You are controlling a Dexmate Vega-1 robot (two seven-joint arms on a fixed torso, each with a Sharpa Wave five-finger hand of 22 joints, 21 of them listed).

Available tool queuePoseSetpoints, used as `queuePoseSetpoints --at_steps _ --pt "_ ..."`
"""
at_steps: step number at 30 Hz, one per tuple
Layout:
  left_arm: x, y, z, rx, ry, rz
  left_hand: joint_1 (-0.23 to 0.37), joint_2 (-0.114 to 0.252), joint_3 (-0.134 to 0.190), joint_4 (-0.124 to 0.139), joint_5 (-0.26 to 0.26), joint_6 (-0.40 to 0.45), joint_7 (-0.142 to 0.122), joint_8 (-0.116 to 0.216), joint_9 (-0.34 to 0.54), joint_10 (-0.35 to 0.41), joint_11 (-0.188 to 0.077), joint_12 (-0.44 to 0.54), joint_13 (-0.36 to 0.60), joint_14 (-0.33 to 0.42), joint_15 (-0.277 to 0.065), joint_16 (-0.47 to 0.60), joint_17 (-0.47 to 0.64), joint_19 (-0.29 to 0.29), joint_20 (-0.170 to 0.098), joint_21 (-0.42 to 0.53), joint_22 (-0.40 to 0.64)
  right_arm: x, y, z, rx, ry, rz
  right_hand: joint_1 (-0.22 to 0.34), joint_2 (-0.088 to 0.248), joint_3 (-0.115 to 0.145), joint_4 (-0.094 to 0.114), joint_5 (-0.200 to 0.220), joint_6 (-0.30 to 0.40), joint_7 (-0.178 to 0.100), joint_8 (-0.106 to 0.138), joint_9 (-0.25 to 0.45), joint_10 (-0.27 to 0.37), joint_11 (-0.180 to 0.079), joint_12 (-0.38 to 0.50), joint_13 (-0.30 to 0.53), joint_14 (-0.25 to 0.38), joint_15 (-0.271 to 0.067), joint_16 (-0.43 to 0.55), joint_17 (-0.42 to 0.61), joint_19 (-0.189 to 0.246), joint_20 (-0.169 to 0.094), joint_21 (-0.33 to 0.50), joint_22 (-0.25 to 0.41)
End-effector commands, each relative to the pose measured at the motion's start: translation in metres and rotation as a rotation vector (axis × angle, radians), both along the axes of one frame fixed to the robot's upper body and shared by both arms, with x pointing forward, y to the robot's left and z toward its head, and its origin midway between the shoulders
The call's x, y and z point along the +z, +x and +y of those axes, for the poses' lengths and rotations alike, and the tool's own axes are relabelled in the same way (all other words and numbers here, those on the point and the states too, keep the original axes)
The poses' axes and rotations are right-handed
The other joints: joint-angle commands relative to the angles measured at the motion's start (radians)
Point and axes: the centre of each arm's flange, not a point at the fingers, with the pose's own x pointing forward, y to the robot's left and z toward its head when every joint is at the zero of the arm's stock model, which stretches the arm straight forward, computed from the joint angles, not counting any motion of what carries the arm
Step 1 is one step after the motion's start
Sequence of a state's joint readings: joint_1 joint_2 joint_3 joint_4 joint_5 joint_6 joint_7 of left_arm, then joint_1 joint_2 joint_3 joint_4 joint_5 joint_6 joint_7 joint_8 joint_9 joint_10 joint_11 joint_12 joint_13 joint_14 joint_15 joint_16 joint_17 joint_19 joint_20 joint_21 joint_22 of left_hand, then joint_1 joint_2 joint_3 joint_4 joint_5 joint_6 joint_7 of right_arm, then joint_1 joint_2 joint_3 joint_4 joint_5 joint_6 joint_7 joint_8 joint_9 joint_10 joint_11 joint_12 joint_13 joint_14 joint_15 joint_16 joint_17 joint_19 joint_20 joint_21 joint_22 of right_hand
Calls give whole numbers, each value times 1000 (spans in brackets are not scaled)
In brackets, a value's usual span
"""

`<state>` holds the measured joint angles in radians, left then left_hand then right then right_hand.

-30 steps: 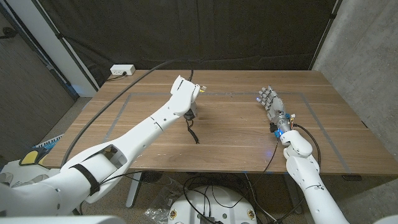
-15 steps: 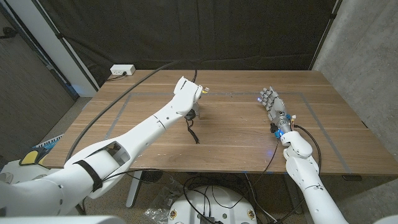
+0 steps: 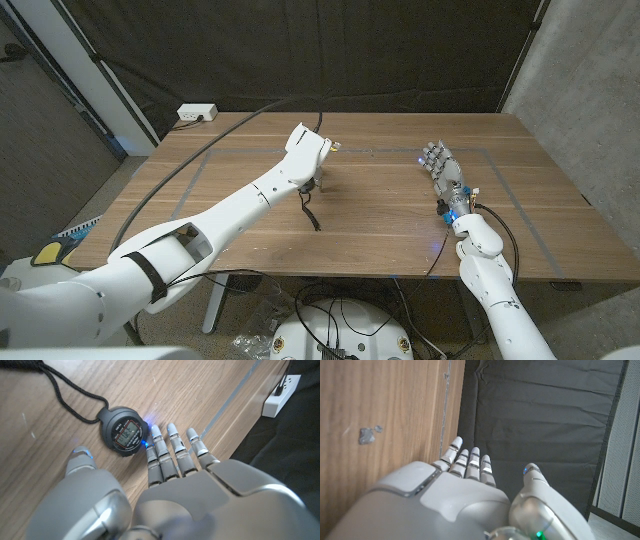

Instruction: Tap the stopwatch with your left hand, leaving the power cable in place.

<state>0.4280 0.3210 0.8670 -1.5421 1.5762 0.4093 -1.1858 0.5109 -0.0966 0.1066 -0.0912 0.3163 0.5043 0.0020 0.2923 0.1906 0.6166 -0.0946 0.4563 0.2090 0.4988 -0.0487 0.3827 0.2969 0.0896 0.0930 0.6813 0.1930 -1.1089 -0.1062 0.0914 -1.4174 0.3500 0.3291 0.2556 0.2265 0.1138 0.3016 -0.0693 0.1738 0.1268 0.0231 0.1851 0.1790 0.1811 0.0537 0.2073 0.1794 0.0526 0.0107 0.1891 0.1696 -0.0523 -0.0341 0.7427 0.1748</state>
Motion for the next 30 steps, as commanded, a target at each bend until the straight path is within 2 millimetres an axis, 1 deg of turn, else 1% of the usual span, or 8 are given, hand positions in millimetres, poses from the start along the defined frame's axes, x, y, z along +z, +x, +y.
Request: queuePoseSetpoints --at_steps 1,5,9,12,14,21,28,30 --pt "-1 -5 -3 75 59 -20 8 2 0 -5 5 14 4 -1 2 44 3 14 0 42 -77 18 -3 22 6 13 2 -6 -2 -1 -20 25 -19 -7 1 -3 3 3 10 -5 7 4 11 0 7 2 14 1 6 3 8 -8 -2 2" --pt "-4 -7 -4 80 77 -37 15 2 -2 -6 4 21 6 -1 2 53 -3 11 -2 53 -79 19 -6 27 4 14 2 -7 -3 -2 -28 36 -31 -7 1 -4 3 4 12 -6 7 4 13 -1 7 2 20 -1 7 3 12 -8 -3 2" --pt "-10 -7 -6 80 104 -61 21 5 -2 -8 4 14 12 -7 2 41 1 0 -3 43 -76 13 -8 29 10 13 2 -7 -6 -4 -39 45 -44 -8 1 -5 3 4 17 -10 9 4 21 -2 10 2 27 -2 8 3 16 -8 -4 2" --pt "-15 -5 -6 75 103 -54 29 8 0 -10 4 14 12 -8 2 31 -9 -10 -5 44 -78 11 -12 33 9 14 2 -6 -9 -7 -44 48 -51 -8 1 -6 3 4 21 -10 10 4 23 -4 10 2 30 -2 8 3 17 -7 -5 2" --pt "-18 -3 -5 72 108 -58 35 11 1 -12 3 14 13 -10 2 25 -3 -17 -6 36 -78 6 -15 36 8 14 2 -5 -10 -8 -50 46 -55 -9 1 -7 3 4 21 -9 10 4 25 -4 11 2 32 -3 9 3 17 -7 -6 2" --pt "-27 2 -4 60 105 -51 52 24 8 -15 3 6 14 -17 2 11 -3 -33 -8 20 -78 -6 -23 41 8 14 2 -3 -14 -12 -69 45 -71 -11 -2 -10 3 3 23 -11 10 4 27 -3 11 2 37 -3 9 3 19 -5 -7 2" --pt "-31 5 -6 35 103 -55 86 61 28 -19 2 28 15 -13 2 28 -13 -43 -11 35 -89 -7 -32 57 3 19 2 -2 -13 -15 -76 39 -66 -15 -4 -13 4 4 25 -12 10 4 31 -3 11 2 39 -3 8 3 20 -5 -10 2" --pt "-30 5 -8 23 93 -47 107 75 38 -25 -2 44 13 -10 2 42 -17 -47 -13 54 -98 -3 -37 68 -2 22 2 -2 -12 -15 -78 41 -66 -15 -4 -13 4 4 25 -13 9 4 32 -2 11 2 39 -4 7 3 20 -4 -11 2"
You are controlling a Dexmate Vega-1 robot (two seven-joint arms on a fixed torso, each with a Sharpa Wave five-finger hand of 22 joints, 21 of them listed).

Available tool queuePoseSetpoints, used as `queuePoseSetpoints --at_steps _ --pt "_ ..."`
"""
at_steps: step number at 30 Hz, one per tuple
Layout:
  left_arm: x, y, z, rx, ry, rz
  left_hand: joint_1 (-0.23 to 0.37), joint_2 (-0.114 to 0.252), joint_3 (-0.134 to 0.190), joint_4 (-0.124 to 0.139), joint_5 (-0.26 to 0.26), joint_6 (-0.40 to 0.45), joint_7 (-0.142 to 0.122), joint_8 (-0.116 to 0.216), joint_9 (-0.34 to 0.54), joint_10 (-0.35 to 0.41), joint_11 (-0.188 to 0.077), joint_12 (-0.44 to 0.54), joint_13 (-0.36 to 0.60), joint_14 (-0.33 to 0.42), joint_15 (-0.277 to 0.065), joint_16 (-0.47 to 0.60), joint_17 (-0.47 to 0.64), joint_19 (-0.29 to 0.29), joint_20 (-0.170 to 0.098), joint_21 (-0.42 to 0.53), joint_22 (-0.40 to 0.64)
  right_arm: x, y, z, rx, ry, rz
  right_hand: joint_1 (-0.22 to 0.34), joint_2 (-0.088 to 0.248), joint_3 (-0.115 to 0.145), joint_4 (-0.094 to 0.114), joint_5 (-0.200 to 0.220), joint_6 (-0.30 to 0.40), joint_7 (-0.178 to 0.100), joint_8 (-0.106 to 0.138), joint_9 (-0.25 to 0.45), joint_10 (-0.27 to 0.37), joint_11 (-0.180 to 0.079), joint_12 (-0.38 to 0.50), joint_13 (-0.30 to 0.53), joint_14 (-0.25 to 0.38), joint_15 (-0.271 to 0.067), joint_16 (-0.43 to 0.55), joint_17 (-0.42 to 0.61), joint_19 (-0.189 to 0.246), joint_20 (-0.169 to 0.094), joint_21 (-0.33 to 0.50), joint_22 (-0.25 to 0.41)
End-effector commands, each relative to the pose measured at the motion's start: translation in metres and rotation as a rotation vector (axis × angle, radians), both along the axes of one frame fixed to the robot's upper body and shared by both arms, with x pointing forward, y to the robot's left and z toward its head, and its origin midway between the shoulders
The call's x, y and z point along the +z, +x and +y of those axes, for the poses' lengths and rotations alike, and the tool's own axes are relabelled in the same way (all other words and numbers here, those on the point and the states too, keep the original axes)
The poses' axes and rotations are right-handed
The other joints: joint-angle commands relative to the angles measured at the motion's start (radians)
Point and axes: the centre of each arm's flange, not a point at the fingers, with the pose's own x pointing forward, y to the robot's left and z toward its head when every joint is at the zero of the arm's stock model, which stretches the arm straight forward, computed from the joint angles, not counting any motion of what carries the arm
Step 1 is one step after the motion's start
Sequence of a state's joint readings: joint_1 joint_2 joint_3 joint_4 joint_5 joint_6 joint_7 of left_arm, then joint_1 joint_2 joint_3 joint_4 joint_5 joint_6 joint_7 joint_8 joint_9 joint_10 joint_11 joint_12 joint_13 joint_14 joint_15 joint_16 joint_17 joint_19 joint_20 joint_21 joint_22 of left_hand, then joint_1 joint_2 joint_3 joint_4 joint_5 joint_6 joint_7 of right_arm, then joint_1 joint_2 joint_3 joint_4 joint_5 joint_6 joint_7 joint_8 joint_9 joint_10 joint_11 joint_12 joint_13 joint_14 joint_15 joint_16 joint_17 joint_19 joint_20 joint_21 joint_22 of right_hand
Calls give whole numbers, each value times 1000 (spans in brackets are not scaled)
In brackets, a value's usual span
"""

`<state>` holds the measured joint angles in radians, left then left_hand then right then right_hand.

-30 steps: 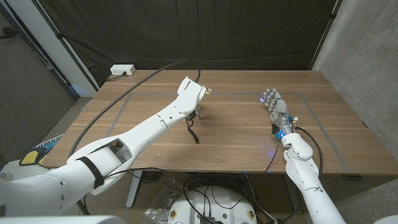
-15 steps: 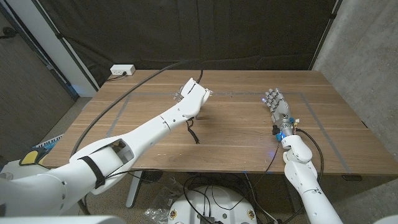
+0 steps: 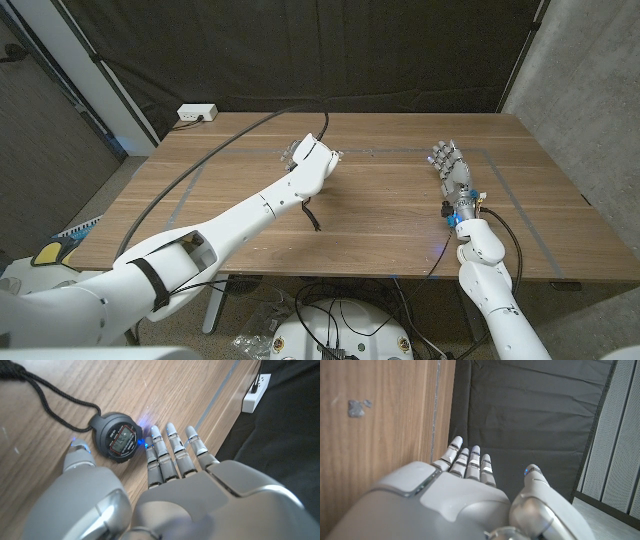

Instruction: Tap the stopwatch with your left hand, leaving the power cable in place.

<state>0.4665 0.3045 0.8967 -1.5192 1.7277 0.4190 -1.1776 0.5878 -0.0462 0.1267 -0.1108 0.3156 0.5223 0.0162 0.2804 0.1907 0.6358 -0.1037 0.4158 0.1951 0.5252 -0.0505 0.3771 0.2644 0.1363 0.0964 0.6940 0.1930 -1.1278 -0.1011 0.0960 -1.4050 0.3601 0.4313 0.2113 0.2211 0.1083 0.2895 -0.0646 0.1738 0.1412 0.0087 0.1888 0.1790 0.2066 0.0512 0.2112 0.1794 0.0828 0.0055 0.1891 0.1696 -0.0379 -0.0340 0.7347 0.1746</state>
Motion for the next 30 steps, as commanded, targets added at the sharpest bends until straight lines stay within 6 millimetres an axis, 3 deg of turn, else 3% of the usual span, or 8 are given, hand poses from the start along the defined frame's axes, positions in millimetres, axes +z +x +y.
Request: queuePoseSetpoints --at_steps 1,4,11,18,21,30 --pt "-10 5 -4 -36 4 10 38 29 22 -8 -3 32 0 4 2 29 -9 -6 1 33 -97 3 -6 25 -7 10 2 2 -1 -5 -19 0 -8 -10 1 -1 0 4 11 2 6 4 5 -1 7 2 9 2 7 3 6 -4 -3 3" --pt "-10 6 -4 -39 -10 34 76 43 37 -20 -16 76 -3 14 1 71 -21 -10 -1 76 -115 11 -14 38 -18 12 1 3 -2 -6 -27 4 -12 -11 1 -2 0 4 11 2 6 4 5 -1 7 2 10 2 7 3 6 -4 -4 3" --pt "-9 8 -5 -30 -8 47 108 35 39 -26 -51 180 -5 37 -1 178 -39 -12 -3 168 -139 25 -30 77 -32 22 0 2 -2 -7 -40 7 -14 -12 1 -3 0 4 9 1 4 4 3 -4 5 2 10 2 6 3 7 -4 -6 3" --pt "-11 11 -7 -32 0 55 166 37 57 -40 -73 209 -4 31 -2 263 -68 -16 -5 256 -166 36 -43 110 -52 31 0 2 -4 -8 -63 -1 -9 -12 1 -4 0 5 8 1 3 4 2 -2 5 2 11 2 5 3 6 -4 -8 3" --pt "-13 12 -7 -38 5 55 227 47 81 -53 -82 234 0 31 -1 289 -86 -28 -7 281 -171 28 -51 120 -61 32 -1 2 -6 -9 -76 0 -10 -12 1 -4 0 5 7 0 3 4 2 -4 4 2 11 2 5 3 5 -5 -9 3" --pt "-22 14 -4 -61 -10 68 346 77 139 -59 -109 294 -9 30 -1 344 -98 -53 -10 332 -175 7 -60 156 -93 44 -1 3 -10 -11 -97 -8 -11 -13 1 -6 -1 5 7 -2 3 4 2 -5 3 2 13 2 4 3 6 -4 -12 3"
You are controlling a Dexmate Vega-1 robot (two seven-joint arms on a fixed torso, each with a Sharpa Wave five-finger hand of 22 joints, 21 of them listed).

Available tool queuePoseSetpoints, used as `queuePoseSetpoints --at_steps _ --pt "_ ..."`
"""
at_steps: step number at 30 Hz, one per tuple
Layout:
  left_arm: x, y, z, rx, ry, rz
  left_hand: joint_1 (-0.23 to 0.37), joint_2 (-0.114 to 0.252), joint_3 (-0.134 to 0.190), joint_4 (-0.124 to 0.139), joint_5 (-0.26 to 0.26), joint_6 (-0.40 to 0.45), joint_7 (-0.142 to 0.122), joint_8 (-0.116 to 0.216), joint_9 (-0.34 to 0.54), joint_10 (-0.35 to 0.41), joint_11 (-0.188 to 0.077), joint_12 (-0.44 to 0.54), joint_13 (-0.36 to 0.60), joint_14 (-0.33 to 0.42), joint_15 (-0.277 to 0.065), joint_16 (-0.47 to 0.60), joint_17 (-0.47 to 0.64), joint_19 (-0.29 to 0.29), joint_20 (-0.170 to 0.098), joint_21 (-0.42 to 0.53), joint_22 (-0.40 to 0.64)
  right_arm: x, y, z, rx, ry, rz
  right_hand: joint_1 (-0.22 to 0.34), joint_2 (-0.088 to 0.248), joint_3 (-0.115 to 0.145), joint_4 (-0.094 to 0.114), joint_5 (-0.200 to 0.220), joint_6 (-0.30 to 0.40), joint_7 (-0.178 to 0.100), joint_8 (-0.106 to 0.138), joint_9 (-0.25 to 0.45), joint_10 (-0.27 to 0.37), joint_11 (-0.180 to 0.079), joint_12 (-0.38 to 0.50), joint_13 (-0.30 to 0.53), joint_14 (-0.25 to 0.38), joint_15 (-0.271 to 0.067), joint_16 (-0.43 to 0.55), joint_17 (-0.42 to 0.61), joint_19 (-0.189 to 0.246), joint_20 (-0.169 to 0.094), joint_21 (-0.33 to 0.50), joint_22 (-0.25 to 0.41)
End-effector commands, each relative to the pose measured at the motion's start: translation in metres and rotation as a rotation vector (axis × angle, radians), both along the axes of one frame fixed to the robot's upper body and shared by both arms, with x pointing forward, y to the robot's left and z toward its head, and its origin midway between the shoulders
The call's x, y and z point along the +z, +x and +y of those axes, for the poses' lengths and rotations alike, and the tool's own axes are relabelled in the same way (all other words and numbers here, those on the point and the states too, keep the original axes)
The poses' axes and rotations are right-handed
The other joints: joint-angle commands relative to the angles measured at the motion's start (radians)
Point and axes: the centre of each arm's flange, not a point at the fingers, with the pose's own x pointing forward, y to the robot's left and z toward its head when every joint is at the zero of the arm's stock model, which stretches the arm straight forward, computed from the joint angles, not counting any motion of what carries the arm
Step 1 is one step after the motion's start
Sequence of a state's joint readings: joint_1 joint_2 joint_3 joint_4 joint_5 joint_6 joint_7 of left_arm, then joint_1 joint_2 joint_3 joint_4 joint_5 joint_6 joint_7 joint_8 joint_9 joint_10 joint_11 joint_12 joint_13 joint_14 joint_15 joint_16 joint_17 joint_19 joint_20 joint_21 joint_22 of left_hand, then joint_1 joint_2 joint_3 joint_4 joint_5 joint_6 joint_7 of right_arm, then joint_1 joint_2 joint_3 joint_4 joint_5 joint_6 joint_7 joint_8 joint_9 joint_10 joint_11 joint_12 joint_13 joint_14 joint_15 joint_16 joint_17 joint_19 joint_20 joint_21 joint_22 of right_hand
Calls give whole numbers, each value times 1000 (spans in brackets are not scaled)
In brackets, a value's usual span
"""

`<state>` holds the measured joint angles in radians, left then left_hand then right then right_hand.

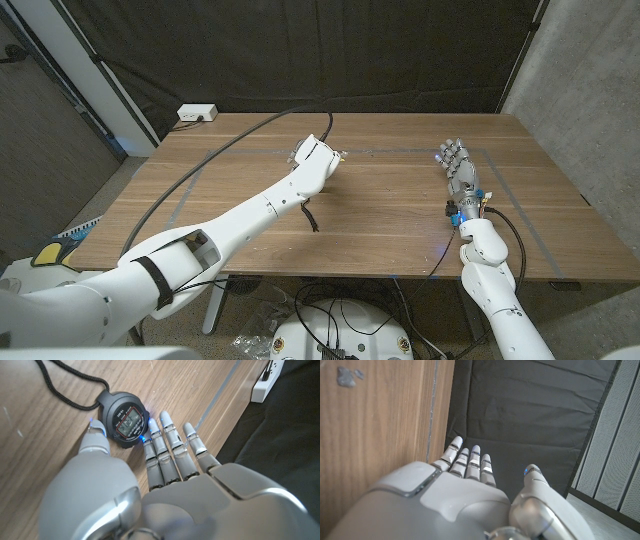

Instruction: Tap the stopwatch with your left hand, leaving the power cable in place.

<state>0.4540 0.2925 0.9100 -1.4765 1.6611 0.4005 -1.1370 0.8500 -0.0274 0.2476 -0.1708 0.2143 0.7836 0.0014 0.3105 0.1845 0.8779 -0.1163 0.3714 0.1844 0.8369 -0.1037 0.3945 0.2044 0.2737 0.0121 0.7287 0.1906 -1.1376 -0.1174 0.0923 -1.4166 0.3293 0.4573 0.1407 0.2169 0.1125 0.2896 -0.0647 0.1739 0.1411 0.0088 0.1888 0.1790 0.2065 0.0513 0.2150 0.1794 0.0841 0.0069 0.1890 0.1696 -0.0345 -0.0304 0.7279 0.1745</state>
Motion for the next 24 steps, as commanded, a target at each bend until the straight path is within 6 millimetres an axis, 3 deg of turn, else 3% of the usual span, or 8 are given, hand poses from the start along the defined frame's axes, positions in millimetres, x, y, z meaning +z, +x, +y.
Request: queuePoseSetpoints --at_steps 1,5,13,17,24 --pt "-13 4 4 -20 -15 33 92 58 21 1 -10 36 3 -1 6 107 -85 -10 0 25 -122 -12 0 25 -15 11 1 1 -5 -3 -31 -9 -1 -9 -3 -6 -1 5 7 -2 3 4 3 -5 0 2 11 0 3 3 3 -8 -5 3" --pt "-16 5 7 -13 -28 49 104 46 25 8 -21 63 1 2 6 131 -83 -18 -1 42 -120 -21 -2 45 -27 18 1 2 -7 -5 -40 -9 -3 -9 -3 -6 -1 6 8 -2 3 4 3 -6 0 2 13 0 3 3 4 -8 -7 3" --pt "-20 3 8 -31 -28 27 175 74 72 7 -30 129 -14 9 6 191 -86 -36 -3 94 -126 -33 0 56 -39 23 1 3 -8 -5 -50 -18 -4 -10 -3 -8 -1 6 8 -3 2 5 3 -5 -1 3 14 0 3 3 3 -8 -9 3" --pt "-22 -2 7 -58 -17 -15 267 98 121 -3 -34 169 -23 11 10 242 -85 -52 -1 148 -136 -33 10 67 -45 31 2 4 -7 -6 -50 -24 -2 -10 -4 -8 -1 6 9 -3 2 5 3 -6 -1 3 14 0 2 3 3 -8 -10 3" --pt "-21 -7 7 -74 -20 -46 331 96 132 -4 -38 198 -26 18 17 282 -83 -62 1 190 -140 -18 29 75 -51 41 6 5 -7 -6 -48 -29 -8 -11 -5 -10 -1 6 9 -3 2 5 4 -5 -1 2 15 0 2 3 3 -8 -13 3"
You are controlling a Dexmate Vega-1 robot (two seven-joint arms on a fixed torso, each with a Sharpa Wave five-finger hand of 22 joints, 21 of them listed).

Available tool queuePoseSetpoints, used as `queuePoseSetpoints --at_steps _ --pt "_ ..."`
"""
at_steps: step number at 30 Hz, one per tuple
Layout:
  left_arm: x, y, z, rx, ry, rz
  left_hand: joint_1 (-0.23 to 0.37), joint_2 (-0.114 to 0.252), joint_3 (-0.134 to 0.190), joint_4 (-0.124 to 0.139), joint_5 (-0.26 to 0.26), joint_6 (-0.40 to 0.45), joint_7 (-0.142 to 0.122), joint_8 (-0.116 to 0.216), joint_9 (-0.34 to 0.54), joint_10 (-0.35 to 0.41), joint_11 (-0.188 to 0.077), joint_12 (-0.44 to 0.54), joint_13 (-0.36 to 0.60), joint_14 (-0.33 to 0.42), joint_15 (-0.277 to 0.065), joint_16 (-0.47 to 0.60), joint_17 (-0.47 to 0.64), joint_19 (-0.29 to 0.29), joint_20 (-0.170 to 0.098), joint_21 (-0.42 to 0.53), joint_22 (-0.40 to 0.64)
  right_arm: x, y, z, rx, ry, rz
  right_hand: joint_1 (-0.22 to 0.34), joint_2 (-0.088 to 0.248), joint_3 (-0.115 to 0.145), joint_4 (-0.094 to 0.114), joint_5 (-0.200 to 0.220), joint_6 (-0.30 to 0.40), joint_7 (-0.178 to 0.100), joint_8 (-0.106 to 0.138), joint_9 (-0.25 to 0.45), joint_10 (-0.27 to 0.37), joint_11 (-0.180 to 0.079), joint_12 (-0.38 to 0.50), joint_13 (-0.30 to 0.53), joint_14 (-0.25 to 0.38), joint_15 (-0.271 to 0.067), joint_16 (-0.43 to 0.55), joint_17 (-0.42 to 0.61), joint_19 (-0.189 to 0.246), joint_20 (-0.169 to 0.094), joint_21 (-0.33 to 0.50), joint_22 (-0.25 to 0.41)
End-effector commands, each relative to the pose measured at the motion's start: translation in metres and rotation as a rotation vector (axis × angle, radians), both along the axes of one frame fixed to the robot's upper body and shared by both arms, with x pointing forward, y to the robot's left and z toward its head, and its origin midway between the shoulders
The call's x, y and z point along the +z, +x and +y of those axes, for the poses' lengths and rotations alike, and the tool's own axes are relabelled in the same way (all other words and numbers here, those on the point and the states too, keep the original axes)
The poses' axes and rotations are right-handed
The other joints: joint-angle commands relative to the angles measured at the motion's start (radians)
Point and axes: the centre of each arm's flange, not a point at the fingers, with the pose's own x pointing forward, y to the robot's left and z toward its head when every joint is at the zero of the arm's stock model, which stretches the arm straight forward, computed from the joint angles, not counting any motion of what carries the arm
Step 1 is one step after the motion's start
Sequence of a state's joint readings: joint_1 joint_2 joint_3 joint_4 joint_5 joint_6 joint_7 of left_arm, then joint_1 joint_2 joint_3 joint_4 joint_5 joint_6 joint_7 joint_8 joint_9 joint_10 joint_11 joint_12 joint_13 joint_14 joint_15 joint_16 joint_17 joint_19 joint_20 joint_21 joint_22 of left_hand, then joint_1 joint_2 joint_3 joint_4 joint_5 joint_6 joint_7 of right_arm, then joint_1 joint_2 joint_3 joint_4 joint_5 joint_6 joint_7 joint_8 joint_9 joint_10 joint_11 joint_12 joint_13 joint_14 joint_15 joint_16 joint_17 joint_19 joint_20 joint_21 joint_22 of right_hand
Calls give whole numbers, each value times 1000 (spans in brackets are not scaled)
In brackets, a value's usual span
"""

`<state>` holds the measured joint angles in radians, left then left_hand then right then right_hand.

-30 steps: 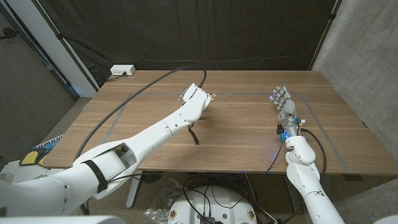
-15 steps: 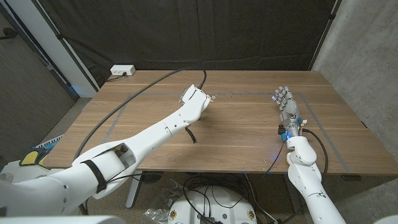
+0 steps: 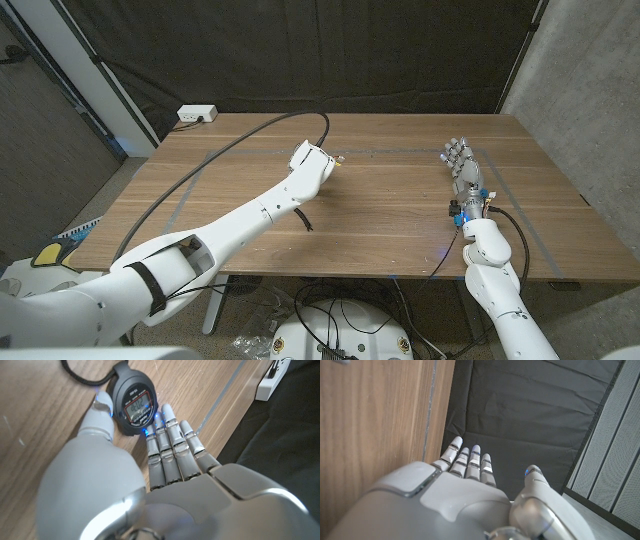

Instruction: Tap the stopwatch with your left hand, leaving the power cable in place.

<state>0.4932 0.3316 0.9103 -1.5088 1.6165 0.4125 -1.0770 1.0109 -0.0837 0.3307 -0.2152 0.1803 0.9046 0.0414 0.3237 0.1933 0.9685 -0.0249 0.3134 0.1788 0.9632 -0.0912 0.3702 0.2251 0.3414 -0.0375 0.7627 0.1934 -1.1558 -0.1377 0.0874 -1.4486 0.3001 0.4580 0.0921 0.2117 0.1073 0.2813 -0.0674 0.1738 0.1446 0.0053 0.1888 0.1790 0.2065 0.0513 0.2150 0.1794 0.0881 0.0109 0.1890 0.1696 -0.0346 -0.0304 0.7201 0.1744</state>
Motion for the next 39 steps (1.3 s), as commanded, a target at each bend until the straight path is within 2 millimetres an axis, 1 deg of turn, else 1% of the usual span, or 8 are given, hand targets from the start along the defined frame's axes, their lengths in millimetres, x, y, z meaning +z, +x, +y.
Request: queuePoseSetpoints --at_steps 1,6,9,11,13,21,27,39 --pt "-3 -8 -1 -33 -2 -48 174 150 49 40 -4 77 -65 5 8 193 -175 -5 7 63 -152 6 9 6 0 7 4 2 -1 -1 -4 -12 -4 -7 0 -2 2 6 6 1 2 5 5 -5 -1 3 11 -4 2 3 3 -8 -5 3" --pt "1 -11 0 -20 -2 -61 153 142 37 68 -8 43 -73 -14 11 173 -176 -29 8 37 -142 -18 6 3 5 12 6 4 -1 -1 -4 -19 -7 -7 0 -2 2 6 6 1 2 5 5 -6 -1 3 12 -4 1 3 4 -8 -6 3" --pt "4 -12 1 3 -3 -55 25 89 -21 131 -4 -57 -75 -69 9 83 -173 -90 15 -43 -132 -80 1 -31 25 12 7 4 -1 0 -3 -20 -7 -7 0 -3 1 7 6 1 2 5 6 -6 -1 2 13 -5 1 2 4 -8 -7 3" --pt "6 -12 1 22 -13 -47 -77 67 -64 182 6 -215 -91 -126 10 -21 -163 -124 32 -132 -125 -123 9 -66 54 4 5 4 -1 0 -3 -21 -7 -7 0 -3 1 7 6 -1 2 5 6 -6 -1 2 13 -5 1 2 4 -8 -8 3" --pt "8 -13 2 37 -17 -39 -152 43 -103 219 16 -315 -103 -139 12 -140 -147 -137 36 -223 -103 -153 20 -100 82 -9 3 4 -1 0 -3 -22 -7 -7 0 -3 1 7 5 -1 2 5 6 -7 -1 2 13 -5 1 2 4 -8 -8 3" --pt "16 -18 7 28 -67 -61 -379 -17 -248 334 74 -687 -132 -141 12 -542 -25 -136 34 -525 39 -181 35 -238 187 -88 0 3 -3 1 -8 -24 -9 -6 1 -3 0 7 5 -8 1 5 8 -6 -1 3 14 -4 0 2 4 -7 -11 3" --pt "21 -23 8 -6 -78 -112 -421 -6 -287 352 100 -835 -140 -144 12 -731 -2 -136 35 -689 97 -185 23 -309 202 -135 0 4 -4 2 -11 -29 -10 -5 1 -3 -1 8 5 -12 1 5 8 -6 -1 2 15 -3 0 1 4 -6 -13 3" --pt "34 -37 25 -129 -198 -292 -461 -1 -330 358 119 -956 -148 -139 11 -907 13 -134 35 -873 133 -193 15 -369 223 -178 1 12 -4 8 -24 -63 -5 -2 1 -3 -4 8 9 -17 2 5 10 -6 -1 3 15 -3 -2 1 5 -5 -16 4"
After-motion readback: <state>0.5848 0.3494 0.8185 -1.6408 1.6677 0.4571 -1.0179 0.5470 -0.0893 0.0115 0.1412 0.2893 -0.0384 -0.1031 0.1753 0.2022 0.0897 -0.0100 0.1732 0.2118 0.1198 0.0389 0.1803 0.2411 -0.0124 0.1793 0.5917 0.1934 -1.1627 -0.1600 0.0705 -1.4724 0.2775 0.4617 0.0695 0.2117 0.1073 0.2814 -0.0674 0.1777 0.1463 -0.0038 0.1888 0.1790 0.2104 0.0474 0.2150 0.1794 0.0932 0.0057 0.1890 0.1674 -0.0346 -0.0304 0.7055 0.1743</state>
